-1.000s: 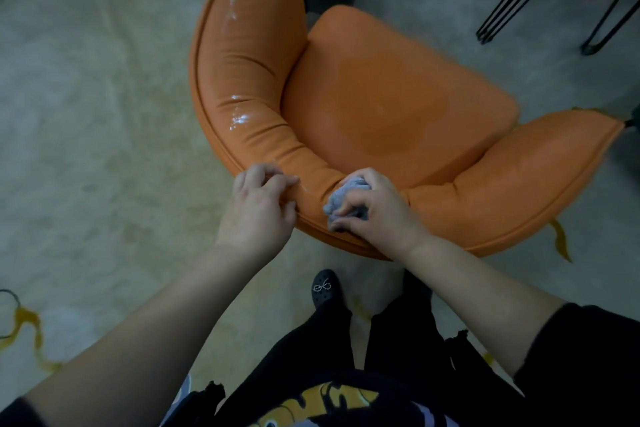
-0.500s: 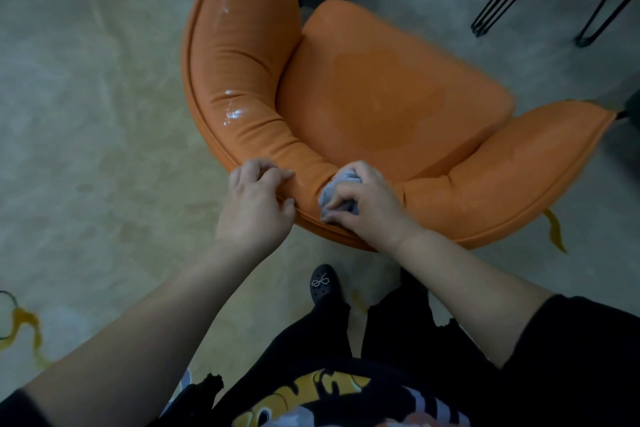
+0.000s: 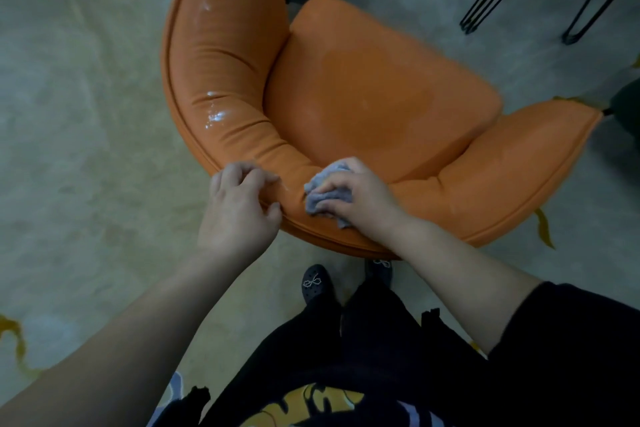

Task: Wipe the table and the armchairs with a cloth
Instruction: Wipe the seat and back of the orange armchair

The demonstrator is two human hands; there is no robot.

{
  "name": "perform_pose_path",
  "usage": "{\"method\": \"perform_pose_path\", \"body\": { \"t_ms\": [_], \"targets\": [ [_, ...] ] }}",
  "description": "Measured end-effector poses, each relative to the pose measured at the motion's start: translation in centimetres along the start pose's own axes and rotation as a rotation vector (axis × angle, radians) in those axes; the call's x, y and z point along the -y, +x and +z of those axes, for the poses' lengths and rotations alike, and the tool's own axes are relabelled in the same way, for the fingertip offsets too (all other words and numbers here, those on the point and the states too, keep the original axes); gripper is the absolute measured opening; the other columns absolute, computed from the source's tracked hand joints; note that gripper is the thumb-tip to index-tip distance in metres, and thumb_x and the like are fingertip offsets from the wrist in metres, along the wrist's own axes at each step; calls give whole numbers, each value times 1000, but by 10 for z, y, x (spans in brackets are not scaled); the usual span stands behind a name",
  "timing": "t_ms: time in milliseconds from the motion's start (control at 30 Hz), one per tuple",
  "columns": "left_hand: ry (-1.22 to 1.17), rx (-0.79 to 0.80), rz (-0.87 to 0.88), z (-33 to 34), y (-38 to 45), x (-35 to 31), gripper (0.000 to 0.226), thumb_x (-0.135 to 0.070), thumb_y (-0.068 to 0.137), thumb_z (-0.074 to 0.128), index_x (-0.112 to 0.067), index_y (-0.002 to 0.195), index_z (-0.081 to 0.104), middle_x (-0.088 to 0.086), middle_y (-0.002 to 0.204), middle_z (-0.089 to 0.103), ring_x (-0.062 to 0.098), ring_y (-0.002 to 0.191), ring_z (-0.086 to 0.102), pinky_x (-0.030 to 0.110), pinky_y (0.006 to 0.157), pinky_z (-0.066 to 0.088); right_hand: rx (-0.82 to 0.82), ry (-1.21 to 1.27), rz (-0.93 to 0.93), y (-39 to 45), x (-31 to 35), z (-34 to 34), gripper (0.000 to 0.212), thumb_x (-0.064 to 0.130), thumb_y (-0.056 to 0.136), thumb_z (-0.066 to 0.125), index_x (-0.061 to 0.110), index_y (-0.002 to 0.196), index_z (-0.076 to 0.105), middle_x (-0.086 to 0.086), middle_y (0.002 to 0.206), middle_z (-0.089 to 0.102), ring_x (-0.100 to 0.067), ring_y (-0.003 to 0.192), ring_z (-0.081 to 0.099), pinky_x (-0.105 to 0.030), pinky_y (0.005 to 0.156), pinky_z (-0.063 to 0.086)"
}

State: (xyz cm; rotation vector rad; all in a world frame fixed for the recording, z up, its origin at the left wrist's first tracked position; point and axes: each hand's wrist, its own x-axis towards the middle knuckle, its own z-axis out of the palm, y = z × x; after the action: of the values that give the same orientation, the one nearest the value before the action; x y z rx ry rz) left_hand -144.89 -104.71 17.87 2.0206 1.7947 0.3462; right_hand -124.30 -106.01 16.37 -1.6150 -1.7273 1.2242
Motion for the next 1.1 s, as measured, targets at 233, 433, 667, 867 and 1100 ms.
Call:
{"method": "perform_pose_path", "body": {
  "t_ms": [233,433,667,867,1100],
  "targets": [
    [-15,66,-56,-11,4,-8,34,-19,73,69,-27,106,63,-16,109,37,18,115,39,22,93,28,-1,-160,246,17,-35,-52,7,25,80,74,21,86,71,0,108,63,-13,100,58,-10,77,40],
    [-83,-15,-111,-18,0,-15,34,-8,70,73,-18,103,69,-3,111,53,20,108,50,22,94,32,38,124,-10,37,21,2,19,18,73,79,22,90,73,-2,116,48,-7,105,47,5,84,30],
    [-92,8,-196,-20,-3,-21,38,-7,72,74,-16,108,67,0,119,50,17,114,47,20,99,29,155,-35,-177,50,11,9,13,15,74,78,11,85,74,-9,109,50,-16,103,46,-3,85,30],
    [-89,59,-237,-22,-1,-26,39,-8,74,72,-17,111,65,-1,123,47,19,120,45,22,102,31,-4,18,155,67,0,-7,10,13,79,74,12,89,71,-3,108,49,-11,95,54,7,67,32],
    [-117,-12,-271,-14,-5,-29,44,-3,69,75,-12,110,66,5,121,51,23,115,49,21,99,29,136,128,-73,53,14,15,35,13,84,68,21,118,66,0,131,42,-3,117,39,4,93,22]
  ]
}}
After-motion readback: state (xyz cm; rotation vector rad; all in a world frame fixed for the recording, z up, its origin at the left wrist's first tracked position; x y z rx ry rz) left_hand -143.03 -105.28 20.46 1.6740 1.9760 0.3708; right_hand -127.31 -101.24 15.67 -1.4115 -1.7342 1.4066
